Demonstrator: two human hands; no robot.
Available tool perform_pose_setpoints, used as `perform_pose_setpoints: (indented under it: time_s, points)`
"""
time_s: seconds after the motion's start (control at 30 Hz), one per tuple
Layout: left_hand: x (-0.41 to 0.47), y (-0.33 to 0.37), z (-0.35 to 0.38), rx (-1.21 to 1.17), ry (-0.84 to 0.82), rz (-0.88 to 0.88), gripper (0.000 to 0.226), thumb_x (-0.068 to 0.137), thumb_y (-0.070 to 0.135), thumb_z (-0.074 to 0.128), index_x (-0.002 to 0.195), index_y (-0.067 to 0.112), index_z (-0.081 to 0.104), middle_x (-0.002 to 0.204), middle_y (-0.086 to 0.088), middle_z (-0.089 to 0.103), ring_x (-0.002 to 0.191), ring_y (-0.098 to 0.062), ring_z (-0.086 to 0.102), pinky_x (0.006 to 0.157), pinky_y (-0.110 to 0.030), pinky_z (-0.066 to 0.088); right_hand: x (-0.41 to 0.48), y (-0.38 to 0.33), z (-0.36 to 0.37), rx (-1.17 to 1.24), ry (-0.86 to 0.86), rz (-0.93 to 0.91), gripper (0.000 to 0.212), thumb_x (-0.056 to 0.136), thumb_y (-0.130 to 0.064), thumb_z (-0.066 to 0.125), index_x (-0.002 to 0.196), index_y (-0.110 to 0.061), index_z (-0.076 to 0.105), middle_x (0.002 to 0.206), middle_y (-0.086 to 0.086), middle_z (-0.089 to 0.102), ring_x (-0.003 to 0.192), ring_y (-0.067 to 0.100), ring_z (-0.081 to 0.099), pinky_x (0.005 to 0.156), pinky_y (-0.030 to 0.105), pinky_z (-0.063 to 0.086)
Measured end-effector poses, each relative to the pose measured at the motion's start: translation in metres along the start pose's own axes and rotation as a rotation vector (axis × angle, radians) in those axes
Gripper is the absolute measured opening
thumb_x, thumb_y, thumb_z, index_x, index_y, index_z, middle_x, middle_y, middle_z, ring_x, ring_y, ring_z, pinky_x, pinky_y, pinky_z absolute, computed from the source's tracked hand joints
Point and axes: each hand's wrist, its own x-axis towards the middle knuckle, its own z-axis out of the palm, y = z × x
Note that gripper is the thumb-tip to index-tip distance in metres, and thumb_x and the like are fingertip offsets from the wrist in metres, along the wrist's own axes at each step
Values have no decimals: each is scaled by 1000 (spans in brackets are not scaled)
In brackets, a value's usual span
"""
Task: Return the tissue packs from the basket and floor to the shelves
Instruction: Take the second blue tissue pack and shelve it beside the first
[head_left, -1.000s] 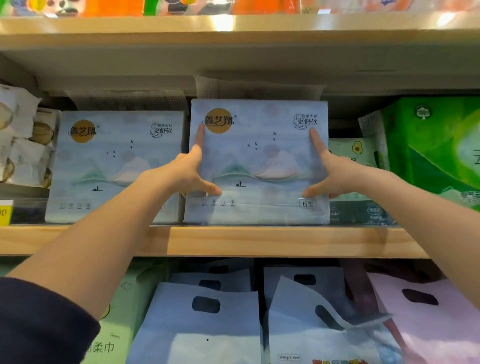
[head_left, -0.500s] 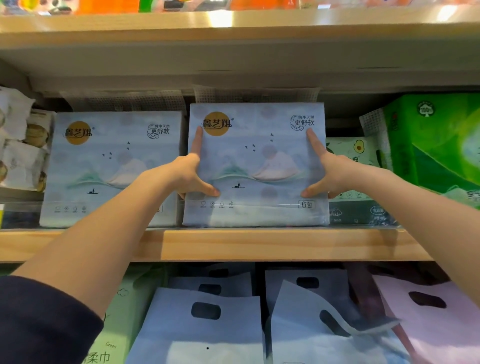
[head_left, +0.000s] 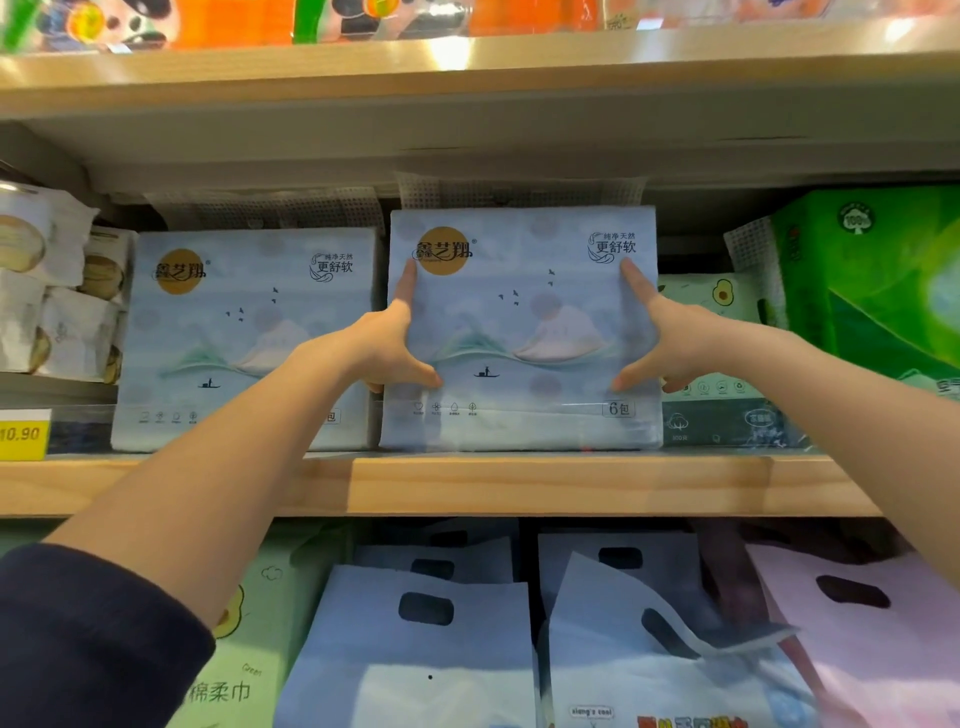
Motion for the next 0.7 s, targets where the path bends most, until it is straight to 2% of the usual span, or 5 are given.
perform_pose_setpoints:
  time_s: [0.13, 0.33, 0.43, 0.53, 0.7]
  points:
    - [-3, -2, -2, -13, -3, -30, 118, 76, 34, 70, 136, 39, -31, 127, -15, 48, 84, -29, 63, 82, -43, 55, -5, 1, -5, -3, 4, 8, 120, 70, -23, 78, 137, -49, -19, 144, 19, 32, 75, 32, 68, 68, 35, 54]
    - [-13, -4, -6, 15, 1, -40, 112, 79, 34, 67, 139, 33, -27, 70, -4, 43, 66, -27, 57, 61, -34, 47, -13, 3, -9, -30, 10, 18, 112, 70, -21, 78, 145, -38, -4, 151, 13, 23, 97, 35, 61, 75, 40, 56]
    - [-19, -3, -10, 38, 11, -21, 105, 81, 35, 66, 146, 26, -15, 85, -6, 53, 71, -24, 56, 60, -32, 46, -19, 5, -10, -111, 1, 21, 104, 71, -26, 76, 147, -31, 5, 149, 12, 28, 107, 34, 57, 74, 37, 56]
    - [-22, -1, -12, 89, 75, 9, 89, 81, 37, 65, 147, 16, 9, 139, -12, 42, 113, -30, 49, 89, -38, 43, -26, 5, -13, -166, 23, 4, 94, 76, -32, 72, 147, -22, 12, 150, 11, 28, 112, 31, 54, 85, 37, 49]
    - [-31, 2, -14, 105, 196, 71, 61, 81, 41, 62, 134, 18, 40, 139, -8, 43, 123, -32, 43, 97, -46, 40, -48, 2, -22, -153, 80, 8, 73, 81, -37, 65, 141, -15, 30, 137, 13, 46, 124, 29, 42, 97, 38, 37]
